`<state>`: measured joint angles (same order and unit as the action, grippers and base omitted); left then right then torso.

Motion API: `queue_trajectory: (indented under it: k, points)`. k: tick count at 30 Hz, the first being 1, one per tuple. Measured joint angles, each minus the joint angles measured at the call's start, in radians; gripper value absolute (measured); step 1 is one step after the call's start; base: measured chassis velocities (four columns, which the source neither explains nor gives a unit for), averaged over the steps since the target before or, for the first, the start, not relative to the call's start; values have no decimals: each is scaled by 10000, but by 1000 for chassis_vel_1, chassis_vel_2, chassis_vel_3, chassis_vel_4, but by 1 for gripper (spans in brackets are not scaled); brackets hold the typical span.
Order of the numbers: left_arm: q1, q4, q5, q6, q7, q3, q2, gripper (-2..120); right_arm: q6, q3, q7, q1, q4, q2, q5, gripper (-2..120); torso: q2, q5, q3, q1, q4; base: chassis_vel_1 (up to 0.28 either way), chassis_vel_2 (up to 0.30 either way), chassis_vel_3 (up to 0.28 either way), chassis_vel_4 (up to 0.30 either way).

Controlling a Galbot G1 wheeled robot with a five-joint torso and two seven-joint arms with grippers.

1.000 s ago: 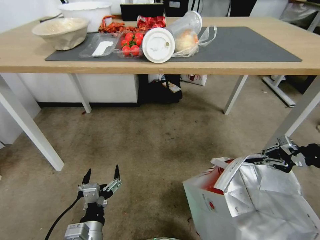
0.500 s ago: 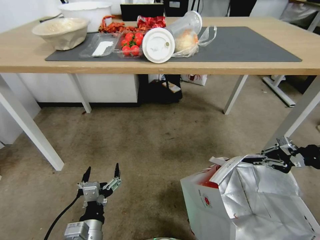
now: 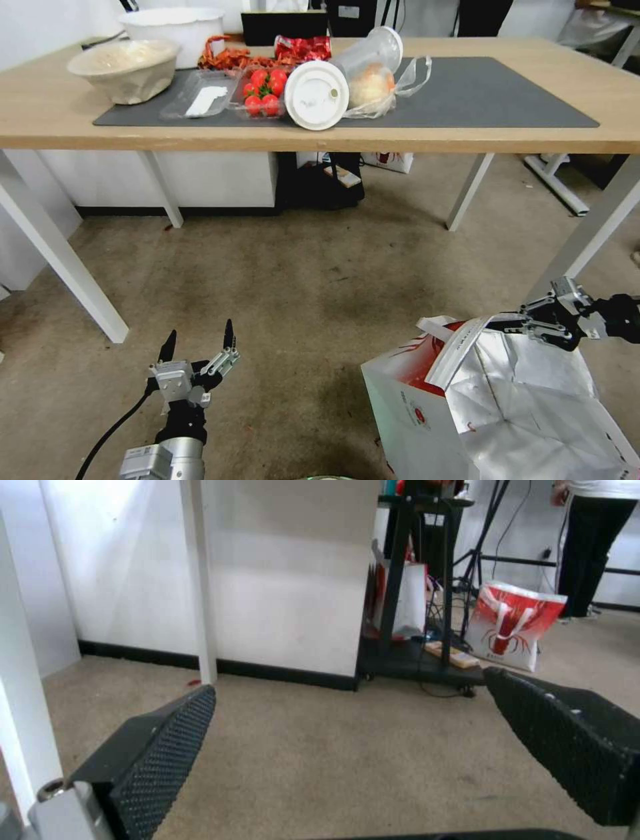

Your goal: Pick up the food delivery bag from the floor and place it on the table.

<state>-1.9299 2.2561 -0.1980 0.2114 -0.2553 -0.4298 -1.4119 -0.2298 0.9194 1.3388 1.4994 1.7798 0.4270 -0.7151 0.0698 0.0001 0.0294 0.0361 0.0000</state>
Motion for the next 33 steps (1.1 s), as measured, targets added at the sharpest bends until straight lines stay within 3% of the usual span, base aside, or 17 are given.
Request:
queue_trajectory:
  k: [16,33]
  points:
    - [-165,42,110,47,2,-37,2,100,-20,67,112,55,192,143,-63,0,723,-1,666,83,0,0,0,0,0]
    - [-137,34,118,7,27,-39,47,100,-37,9,206,8,99,94,-49,0,1406,-1,1204,235,0,0,0,0,0]
